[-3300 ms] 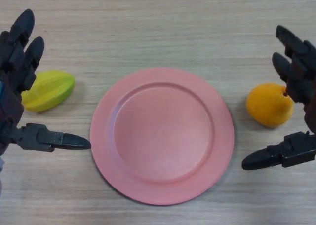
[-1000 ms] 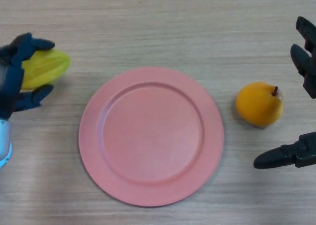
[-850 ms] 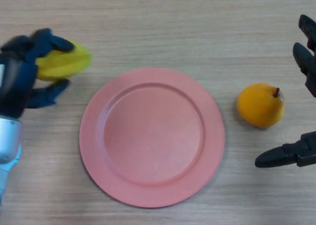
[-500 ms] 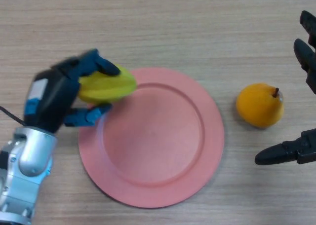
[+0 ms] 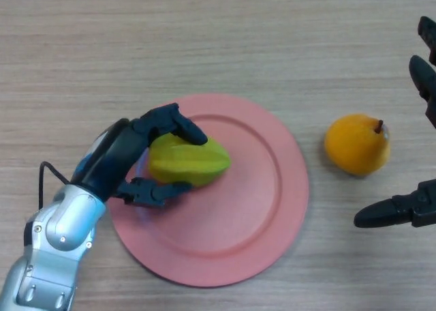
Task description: Pick up the yellow starfruit and place it on the plate
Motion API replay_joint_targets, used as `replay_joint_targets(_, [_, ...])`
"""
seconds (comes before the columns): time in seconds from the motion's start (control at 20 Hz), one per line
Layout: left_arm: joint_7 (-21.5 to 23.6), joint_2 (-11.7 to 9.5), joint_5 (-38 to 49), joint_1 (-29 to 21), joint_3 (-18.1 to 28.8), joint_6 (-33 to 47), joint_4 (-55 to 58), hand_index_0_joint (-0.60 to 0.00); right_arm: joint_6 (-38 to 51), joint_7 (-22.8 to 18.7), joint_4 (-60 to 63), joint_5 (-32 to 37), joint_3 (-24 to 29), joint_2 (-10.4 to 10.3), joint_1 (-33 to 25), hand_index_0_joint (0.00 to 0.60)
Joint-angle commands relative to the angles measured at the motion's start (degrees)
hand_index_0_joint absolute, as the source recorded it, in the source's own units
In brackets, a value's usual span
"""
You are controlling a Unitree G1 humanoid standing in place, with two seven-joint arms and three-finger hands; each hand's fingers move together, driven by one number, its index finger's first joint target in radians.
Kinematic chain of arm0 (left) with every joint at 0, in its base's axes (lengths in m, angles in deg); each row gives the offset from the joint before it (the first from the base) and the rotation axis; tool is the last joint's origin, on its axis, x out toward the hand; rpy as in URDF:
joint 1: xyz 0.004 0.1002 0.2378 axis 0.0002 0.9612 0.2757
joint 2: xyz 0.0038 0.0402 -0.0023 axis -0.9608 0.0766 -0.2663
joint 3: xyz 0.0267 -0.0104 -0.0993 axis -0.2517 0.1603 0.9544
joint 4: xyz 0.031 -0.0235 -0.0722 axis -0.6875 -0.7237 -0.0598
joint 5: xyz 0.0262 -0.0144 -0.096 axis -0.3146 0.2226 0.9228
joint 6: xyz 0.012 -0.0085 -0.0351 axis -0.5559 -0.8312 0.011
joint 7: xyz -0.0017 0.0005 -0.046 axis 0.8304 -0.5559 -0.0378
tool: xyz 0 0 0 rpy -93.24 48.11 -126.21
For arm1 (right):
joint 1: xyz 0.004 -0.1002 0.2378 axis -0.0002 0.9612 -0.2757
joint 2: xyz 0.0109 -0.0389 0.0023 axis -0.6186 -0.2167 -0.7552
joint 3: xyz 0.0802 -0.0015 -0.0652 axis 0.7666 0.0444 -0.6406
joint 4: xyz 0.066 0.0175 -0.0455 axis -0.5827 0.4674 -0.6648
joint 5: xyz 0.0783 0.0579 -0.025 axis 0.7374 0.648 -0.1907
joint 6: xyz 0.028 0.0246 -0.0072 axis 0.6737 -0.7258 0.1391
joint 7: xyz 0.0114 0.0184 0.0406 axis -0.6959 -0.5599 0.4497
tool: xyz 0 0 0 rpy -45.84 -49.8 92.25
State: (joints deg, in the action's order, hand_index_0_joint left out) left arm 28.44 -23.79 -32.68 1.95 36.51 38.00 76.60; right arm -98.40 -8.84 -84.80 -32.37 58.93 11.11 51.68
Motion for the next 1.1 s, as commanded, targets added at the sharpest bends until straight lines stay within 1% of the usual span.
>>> replay_joint_targets(0.05, [6.04, -1.61, -2.3, -2.04, 2.95, 7.09, 1.58, -0.55, 9.02, -1.42, -2.78, -0.08, 3.69, 1.75, -0.94, 0.0])
replay_joint_targets(0.1, [6.01, -1.6, -2.27, -2.02, 2.94, 7.06, 1.62, -0.45, 9.04, -1.41, -2.76, -0.09, 3.71, 1.76, -0.94, 0.0])
replay_joint_targets(0.15, [5.94, -1.56, -2.25, -1.87, 2.88, 7.09, 1.81, -0.3, 9.1, -1.44, -2.69, -0.1, 3.68, 1.76, -0.98, 0.0])
replay_joint_targets(0.2, [5.89, -1.53, -2.27, -1.75, 2.83, 7.15, 1.99, -0.2, 9.14, -1.43, -2.66, -0.06, 3.66, 1.75, -0.98, 0.0])
replay_joint_targets(0.25, [5.2, -1.64, -2.61, -1.39, 2.75, 7.43, 2.7, -0.057, 9.06, -1.51, -2.59, 0.27, 3.55, 1.65, -0.93, 0.0])
replay_joint_targets(0.3, [4.6, -1.75, -2.7, -1.08, 2.76, 7.69, 3.16, 0.0, 9.01, -1.59, -2.55, 0.38, 3.42, 1.62, -0.93, 0.0])
replay_joint_targets(0.35, [3.65, -1.92, -2.94, -0.54, 2.85, 8.47, 3.98, 0.0, 9.59, -1.49, -2.6, 0.22, 3.53, 1.57, -0.57, 0.0])
replay_joint_targets(0.4, [3.61, -1.93, -2.87, -0.47, 2.97, 8.99, 4.13, 0.0, 9.32, -1.44, -2.65, 0.3, 3.58, 1.59, -0.61, 0.0])
replay_joint_targets(0.45, [4.21, -1.83, -2.57, -0.01, 3.24, 9.87, 4.88, 0.0, 8.68, -1.53, -2.73, 0.41, 3.46, 1.61, -0.8, 0.0])
replay_joint_targets(0.6, [4.41, -1.81, -0.51, 0.13, 3.85, 9.27, 6.98, 0.0, 8.62, -1.61, -3.05, 0.43, 3.35, 1.54, -0.83, 0.0])
replay_joint_targets(0.65, [4.25, -1.65, 3.01, -0.03, 4.62, 7.72, 9.29, 0.0, 9.0, -1.65, -2.76, 0.15, 3.16, 1.55, -0.84, 0.0])
replay_joint_targets(0.7, [4.36, -1.7, 4.14, 0.28, 4.92, 7.47, 10.15, 0.0, 8.82, -1.66, -2.89, 0.32, 3.17, 1.51, -0.87, 0.0])
replay_joint_targets(0.75, [4.21, -1.68, 9.78, 1.33, 6.16, 7.04, 12.81, 0.0, 8.31, -1.79, -2.96, 0.74, 3.0, 1.5, -1.06, 0.0])
replay_joint_targets(0.8, [3.84, -1.56, 13.26, 1.7, 6.7, 6.24, 14.21, 0.0, 8.49, -1.8, -2.97, 0.83, 3.02, 1.48, -0.98, 0.0])
replay_joint_targets(0.85, [3.38, -1.87, 18.57, 1.76, 7.85, 3.79, 16.84, 0.0, 9.02, -1.95, -2.54, 0.54, 2.58, 1.44, -1.04, 0.0])
replay_joint_targets(0.9, [3.56, -2.0, 20.21, 1.69, 8.35, 3.15, 17.75, 0.0, 9.05, -2.05, -2.36, 0.5, 2.41, 1.46, -1.26, 0.0])
replay_joint_targets(1.0, [3.98, -2.15, 27.17, 2.97, 10.31, -0.46, 21.85, 0.0, 9.24, -1.95, -2.0, -0.05, 1.98, 1.56, -1.52, 0.0])
replay_joint_targets(1.05, [5.06, -2.43, 31.09, 3.25, 11.28, -3.67, 23.92, 0.0, 9.02, -1.87, -2.02, 0.26, 1.87, 1.56, -1.79, 0.0])
replay_joint_targets(1.1, [5.69, -2.5, 32.65, 3.32, 11.71, -5.32, 24.75, 0.0, 8.52, -1.75, -2.14, 0.66, 1.91, 1.56, -1.81, 0.0])
